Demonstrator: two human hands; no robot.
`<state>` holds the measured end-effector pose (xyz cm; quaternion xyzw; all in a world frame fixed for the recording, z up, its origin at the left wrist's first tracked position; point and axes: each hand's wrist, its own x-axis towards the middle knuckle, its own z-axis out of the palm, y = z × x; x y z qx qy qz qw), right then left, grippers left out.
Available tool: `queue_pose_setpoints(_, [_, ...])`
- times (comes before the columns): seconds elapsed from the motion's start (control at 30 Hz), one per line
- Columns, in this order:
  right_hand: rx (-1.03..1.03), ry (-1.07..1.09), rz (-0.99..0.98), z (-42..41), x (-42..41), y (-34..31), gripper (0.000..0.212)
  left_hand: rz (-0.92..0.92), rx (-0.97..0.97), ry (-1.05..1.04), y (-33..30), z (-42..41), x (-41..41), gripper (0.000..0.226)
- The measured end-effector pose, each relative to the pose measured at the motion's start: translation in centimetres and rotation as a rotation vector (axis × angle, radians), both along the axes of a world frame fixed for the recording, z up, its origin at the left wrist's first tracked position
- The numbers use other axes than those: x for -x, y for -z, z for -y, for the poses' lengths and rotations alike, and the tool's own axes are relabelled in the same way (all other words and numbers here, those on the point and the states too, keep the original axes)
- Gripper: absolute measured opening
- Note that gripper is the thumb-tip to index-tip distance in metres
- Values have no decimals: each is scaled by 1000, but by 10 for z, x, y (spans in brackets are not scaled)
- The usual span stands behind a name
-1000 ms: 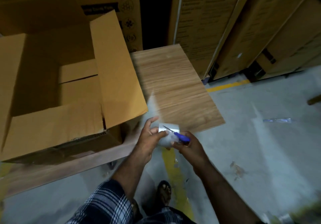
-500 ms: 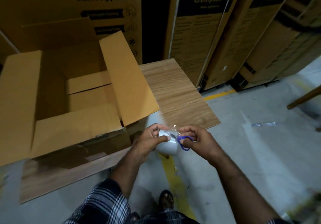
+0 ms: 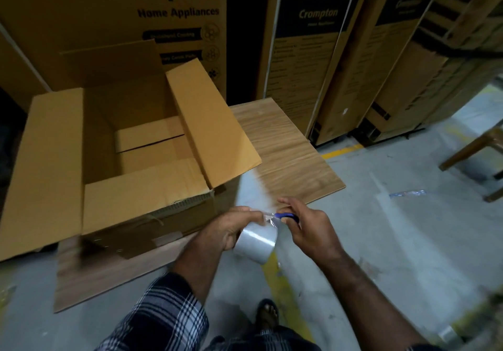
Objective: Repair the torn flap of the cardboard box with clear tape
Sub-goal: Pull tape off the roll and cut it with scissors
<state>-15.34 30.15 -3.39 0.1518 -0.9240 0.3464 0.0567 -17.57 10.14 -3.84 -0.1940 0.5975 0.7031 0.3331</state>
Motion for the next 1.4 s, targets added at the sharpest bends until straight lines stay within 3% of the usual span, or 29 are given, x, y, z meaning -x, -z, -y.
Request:
queue_pose_setpoints(0.07, [-24,19,-98,1,-4,8,47,52,-19,17,-1,-3,1,35])
queue_pose_setpoints(0.17, [-59,178,-215,-10,0,13,39,54,16,-23,2,-4,1,9])
queue_pose_setpoints(0.2, [-67,215,-225,-17,6,14,37,32,27,-38,7,-3,1,10])
queue_pose_setpoints(0.37, [-58,223,-124,-35,37,25,33,-47,-20,-105,24,-11,3,19])
queue_pose_setpoints(0.6, [-147,147,79,-39,102,70,34,-11,86,-189,46,-35,28,18])
queue_pose_setpoints(0.77, [-346,16,44,-52,160,123,9,35,153,-281,72,-57,42,19])
queue_pose_setpoints(1.03, [-388,-237,-175,-62,192,182,29,69,193,-419,90,-84,47,13])
queue_pose_setpoints(1.1, [-420,-316,-155,-62,194,183,40,49,214,-428,90,-88,46,16])
queue_pose_setpoints(1.13, [-395,-328,-125,-61,193,177,43,38,228,-428,89,-90,45,17])
queue_pose_setpoints(1.2, [-151,-297,55,-57,188,154,37,19,250,-430,86,-93,45,18])
queue_pose_setpoints(1.3, [322,-316,623,-55,168,99,28,-24,290,-414,80,-95,49,15])
queue_pose_setpoints(1.33, [393,-389,755,-56,164,89,36,-53,310,-391,78,-95,50,14])
queue_pose_setpoints(1.4, [381,-477,789,-57,155,76,46,-110,334,-340,72,-93,52,13])
